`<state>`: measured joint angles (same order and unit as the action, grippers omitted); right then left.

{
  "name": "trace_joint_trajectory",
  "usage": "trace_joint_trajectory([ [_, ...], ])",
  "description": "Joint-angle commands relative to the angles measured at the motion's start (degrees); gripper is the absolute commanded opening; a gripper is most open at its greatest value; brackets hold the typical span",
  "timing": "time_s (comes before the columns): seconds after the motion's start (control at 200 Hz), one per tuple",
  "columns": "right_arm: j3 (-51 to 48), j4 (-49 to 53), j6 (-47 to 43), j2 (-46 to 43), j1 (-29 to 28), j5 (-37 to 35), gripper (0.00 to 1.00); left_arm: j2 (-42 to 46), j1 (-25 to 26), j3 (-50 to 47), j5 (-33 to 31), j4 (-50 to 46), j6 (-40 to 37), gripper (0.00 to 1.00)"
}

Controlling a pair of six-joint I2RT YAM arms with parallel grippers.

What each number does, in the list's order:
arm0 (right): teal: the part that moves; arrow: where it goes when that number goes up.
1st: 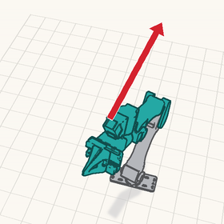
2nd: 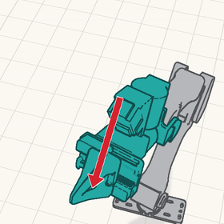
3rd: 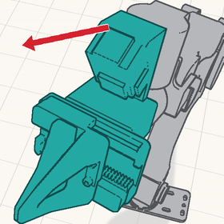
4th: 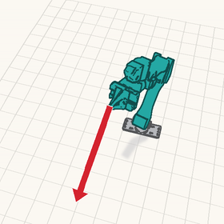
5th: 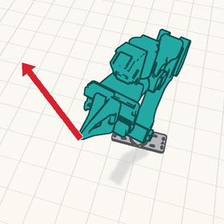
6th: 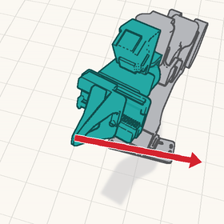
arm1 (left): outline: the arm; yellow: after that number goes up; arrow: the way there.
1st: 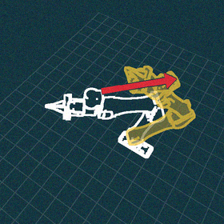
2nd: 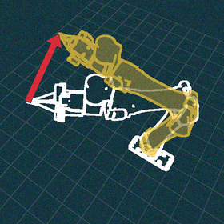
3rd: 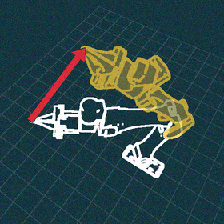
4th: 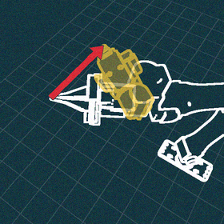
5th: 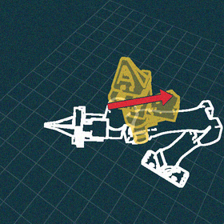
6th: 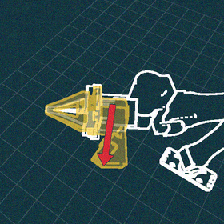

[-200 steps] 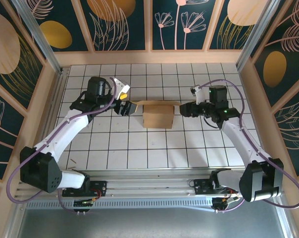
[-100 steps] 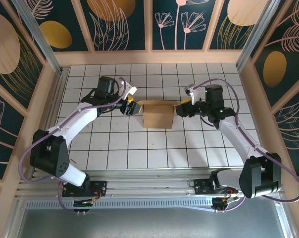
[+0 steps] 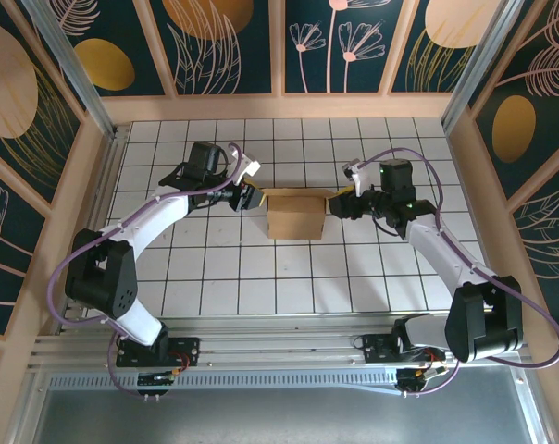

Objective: Fold the paper box

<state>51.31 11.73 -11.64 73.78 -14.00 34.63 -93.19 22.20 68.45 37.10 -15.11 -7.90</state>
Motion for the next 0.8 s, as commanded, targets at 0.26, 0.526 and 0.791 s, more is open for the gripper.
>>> trace_joint_trajectory([
  [0.26,-3.15,-3.07,5.52,-1.01,-0.57,-1.82,0.39,0.11,1.27,1.09,3.43,0.76,-0.20,0.27],
  [0.526,-2.04,-1.67,7.95,-2.02,-2.32,-2.27,0.32,0.02,2.23,0.79,2.79,1.15,0.30,0.21],
  [0.791,3.71,7.63,2.17,-3.58,-2.44,-12.11,0.69,-0.32,2.33,1.99,-0.37,-1.57,-1.08,0.22],
])
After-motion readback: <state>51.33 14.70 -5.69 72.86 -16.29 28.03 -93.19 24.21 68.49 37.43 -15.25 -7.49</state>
